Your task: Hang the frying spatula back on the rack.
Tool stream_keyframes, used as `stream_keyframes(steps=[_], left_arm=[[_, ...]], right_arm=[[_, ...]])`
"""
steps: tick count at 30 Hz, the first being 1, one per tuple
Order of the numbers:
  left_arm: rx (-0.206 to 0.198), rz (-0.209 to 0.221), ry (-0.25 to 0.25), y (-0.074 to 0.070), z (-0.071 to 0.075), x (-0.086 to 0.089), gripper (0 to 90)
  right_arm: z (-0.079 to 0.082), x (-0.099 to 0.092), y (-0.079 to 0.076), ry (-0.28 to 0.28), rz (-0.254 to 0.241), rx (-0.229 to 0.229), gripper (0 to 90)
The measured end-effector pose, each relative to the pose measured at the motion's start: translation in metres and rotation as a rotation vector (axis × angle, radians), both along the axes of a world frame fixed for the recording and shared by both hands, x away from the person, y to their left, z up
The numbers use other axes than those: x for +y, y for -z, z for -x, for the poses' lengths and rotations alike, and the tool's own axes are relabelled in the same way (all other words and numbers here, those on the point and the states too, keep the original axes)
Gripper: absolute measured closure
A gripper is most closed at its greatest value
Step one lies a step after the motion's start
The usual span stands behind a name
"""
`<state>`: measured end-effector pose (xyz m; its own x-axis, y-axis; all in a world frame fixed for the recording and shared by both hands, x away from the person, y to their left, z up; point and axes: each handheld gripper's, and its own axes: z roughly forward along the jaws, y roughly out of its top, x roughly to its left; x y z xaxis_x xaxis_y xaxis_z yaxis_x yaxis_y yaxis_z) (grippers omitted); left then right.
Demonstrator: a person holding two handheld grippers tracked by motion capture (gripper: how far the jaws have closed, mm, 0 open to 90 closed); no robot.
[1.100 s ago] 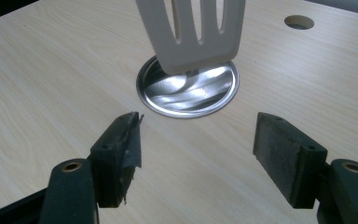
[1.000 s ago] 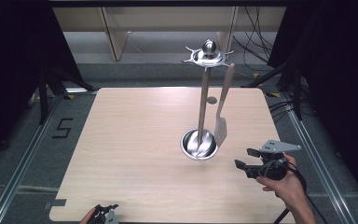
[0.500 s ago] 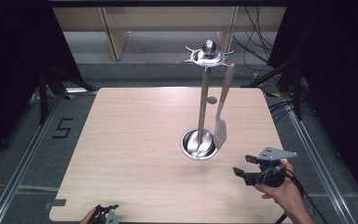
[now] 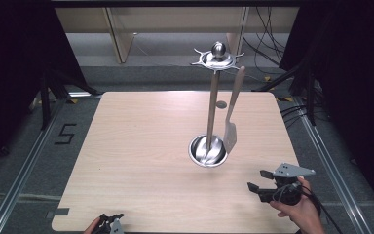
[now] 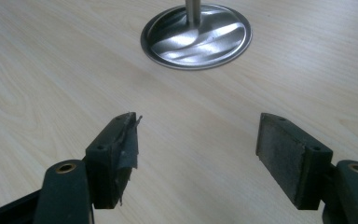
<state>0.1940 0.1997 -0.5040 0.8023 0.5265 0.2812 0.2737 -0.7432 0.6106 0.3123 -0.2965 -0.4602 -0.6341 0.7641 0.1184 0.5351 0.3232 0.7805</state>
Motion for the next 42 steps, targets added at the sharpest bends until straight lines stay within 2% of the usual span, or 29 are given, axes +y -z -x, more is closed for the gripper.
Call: stream_keyframes(steps=[4, 5, 6, 8, 10, 11, 12, 13, 14, 15, 18, 20, 21, 22, 23, 24, 25, 27, 28, 29, 30, 32, 33, 34, 35, 37, 38, 39, 42], left_arm=[[-0.012, -0.008, -0.011, -0.001, 0.001, 0.0, 15.4], [0.002, 0.0, -0.002, 0.0, 0.0, 0.0, 15.4], [0.001, 0.001, -0.003, 0.0, 0.0, 0.0, 15.4], [-0.008, -0.001, -0.01, 0.0, 0.0, 0.001, 15.4], [0.0, 0.002, -0.003, 0.0, 0.0, 0.0, 15.4], [-0.001, 0.001, -0.001, 0.0, 0.0, 0.0, 15.4], [-0.002, -0.001, -0.001, 0.0, 0.0, 0.0, 15.4], [-0.009, -0.005, -0.008, 0.0, 0.001, 0.0, 15.4], [-0.009, -0.005, -0.008, 0.0, 0.001, 0.0, 15.4], [-0.013, -0.009, -0.009, 0.0, 0.001, 0.0, 15.4], [-0.014, -0.01, -0.011, 0.0, 0.001, 0.0, 15.4], [-0.011, -0.006, -0.01, 0.0, 0.001, 0.0, 15.4], [-0.009, -0.004, -0.009, 0.0, 0.001, 0.0, 15.4], [-0.015, -0.012, -0.012, 0.0, 0.0, 0.0, 15.4], [-0.014, -0.01, -0.012, 0.0, 0.0, 0.0, 15.4], [-0.013, -0.008, -0.011, 0.0, 0.001, 0.0, 15.4], [-0.011, -0.007, -0.009, 0.0, 0.001, 0.0, 15.4], [-0.014, -0.012, -0.012, 0.0, 0.0, 0.0, 15.4], [-0.014, -0.01, -0.011, 0.0, 0.0, 0.0, 15.4], [-0.013, -0.01, -0.011, 0.0, 0.0, 0.0, 15.4], [-0.013, -0.01, -0.011, 0.0, 0.0, 0.0, 15.4], [-0.009, -0.005, -0.009, 0.0, 0.001, 0.0, 15.5], [-0.01, -0.007, -0.009, 0.0, 0.001, 0.0, 15.4], [-0.01, -0.007, -0.009, 0.0, 0.001, 0.0, 15.4], [-0.01, -0.008, -0.009, 0.0, 0.001, 0.0, 15.4], [-0.008, -0.006, -0.009, 0.0, 0.001, 0.0, 15.4], [-0.008, -0.006, -0.009, 0.0, 0.001, 0.0, 15.4], [-0.009, -0.008, -0.007, 0.0, 0.001, 0.0, 15.5], [-0.009, -0.007, -0.008, 0.0, 0.001, 0.0, 15.4]], right_arm=[[0.005, -0.003, 0.005, -0.002, 0.004, -0.005, 30.2], [0.007, -0.003, 0.006, 0.004, 0.007, -0.001, 30.2], [0.008, -0.005, 0.007, -0.008, 0.029, -0.011, 30.1], [0.012, -0.003, 0.009, 0.002, 0.031, 0.007, 30.0], [0.014, -0.004, 0.012, -0.009, 0.052, -0.009, 29.9], [0.017, -0.003, 0.014, -0.004, 0.04, 0.017, 29.9], [0.016, -0.005, 0.015, -0.021, 0.063, -0.005, 29.8], [0.021, -0.003, 0.016, 0.002, 0.064, 0.024, 29.7], [0.021, -0.003, 0.016, 0.002, 0.064, 0.024, 29.7], [0.021, -0.005, 0.018, -0.017, 0.081, 0.002, 29.6], [0.025, -0.005, 0.019, 0.001, 0.075, 0.014, 29.5], [0.023, -0.008, 0.021, -0.026, 0.093, -0.014, 29.4], [0.028, -0.008, 0.021, 0.007, 0.078, 0.02, 29.3], [0.028, -0.008, 0.021, 0.007, 0.078, 0.02, 29.3], [0.026, -0.01, 0.022, -0.02, 0.087, 0.006, 29.3], [0.029, -0.008, 0.022, 0.003, 0.088, 0.019, 29.3], [0.029, -0.009, 0.023, -0.007, 0.097, 0.003, 29.2], [0.031, -0.008, 0.024, 0.0, 0.092, 0.006, 29.2], [0.03, -0.008, 0.025, -0.019, 0.101, -0.007, 29.2], [0.034, -0.006, 0.024, 0.001, 0.093, 0.012, 28.9], [0.034, -0.006, 0.024, 0.001, 0.093, 0.012, 28.9], [0.034, -0.006, 0.025, -0.005, 0.098, 0.023, 28.5], [0.033, -0.007, 0.027, -0.031, 0.115, 0.012, 27.8], [0.033, -0.007, 0.027, -0.031, 0.115, 0.012, 27.8], [0.036, -0.006, 0.028, -0.017, 0.109, 0.032, 27.5], [0.036, -0.005, 0.029, -0.028, 0.099, 0.045, 27.1], [0.036, -0.005, 0.029, -0.028, 0.099, 0.045, 27.1], [0.035, -0.007, 0.029, -0.03, 0.114, 0.022, 27.0], [0.036, -0.007, 0.029, -0.028, 0.111, 0.029, 26.8]])
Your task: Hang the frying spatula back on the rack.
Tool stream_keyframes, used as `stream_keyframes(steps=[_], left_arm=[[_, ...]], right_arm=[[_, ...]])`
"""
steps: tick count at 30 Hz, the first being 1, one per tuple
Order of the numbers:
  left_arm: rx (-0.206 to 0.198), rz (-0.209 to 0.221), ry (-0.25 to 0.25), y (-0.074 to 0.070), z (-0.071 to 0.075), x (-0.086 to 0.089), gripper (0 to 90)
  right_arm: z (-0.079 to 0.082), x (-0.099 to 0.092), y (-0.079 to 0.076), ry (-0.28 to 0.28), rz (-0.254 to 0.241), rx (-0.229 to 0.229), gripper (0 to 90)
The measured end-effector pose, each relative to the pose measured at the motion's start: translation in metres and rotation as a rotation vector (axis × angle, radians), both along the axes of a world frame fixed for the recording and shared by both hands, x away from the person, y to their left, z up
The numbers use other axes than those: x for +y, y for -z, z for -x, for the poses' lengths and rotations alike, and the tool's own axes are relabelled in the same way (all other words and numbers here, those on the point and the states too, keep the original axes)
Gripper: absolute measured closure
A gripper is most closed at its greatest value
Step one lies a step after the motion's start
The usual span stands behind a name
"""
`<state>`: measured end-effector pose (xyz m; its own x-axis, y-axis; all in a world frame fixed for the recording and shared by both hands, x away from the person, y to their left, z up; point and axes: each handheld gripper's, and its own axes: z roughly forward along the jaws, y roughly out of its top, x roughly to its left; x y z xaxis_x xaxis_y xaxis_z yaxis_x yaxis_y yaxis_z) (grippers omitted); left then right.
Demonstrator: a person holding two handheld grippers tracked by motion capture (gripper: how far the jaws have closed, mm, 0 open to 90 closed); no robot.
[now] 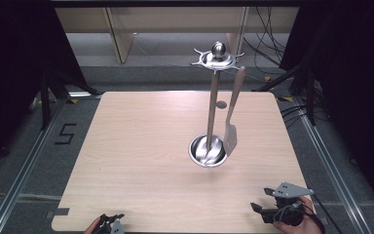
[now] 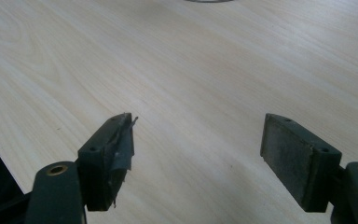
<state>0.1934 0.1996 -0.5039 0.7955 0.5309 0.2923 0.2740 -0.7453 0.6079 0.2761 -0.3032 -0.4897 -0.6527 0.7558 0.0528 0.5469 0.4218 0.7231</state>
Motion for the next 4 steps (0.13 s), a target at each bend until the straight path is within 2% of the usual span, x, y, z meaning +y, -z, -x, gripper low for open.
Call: stream_keyframes(steps=[4], left_arm=[[0.0, 0.001, -0.001, 0.0, 0.0, 0.0, 15.4]], right_arm=[[0.0017, 0.0006, -0.0004, 0.011, -0.001, 0.018, 26.5]])
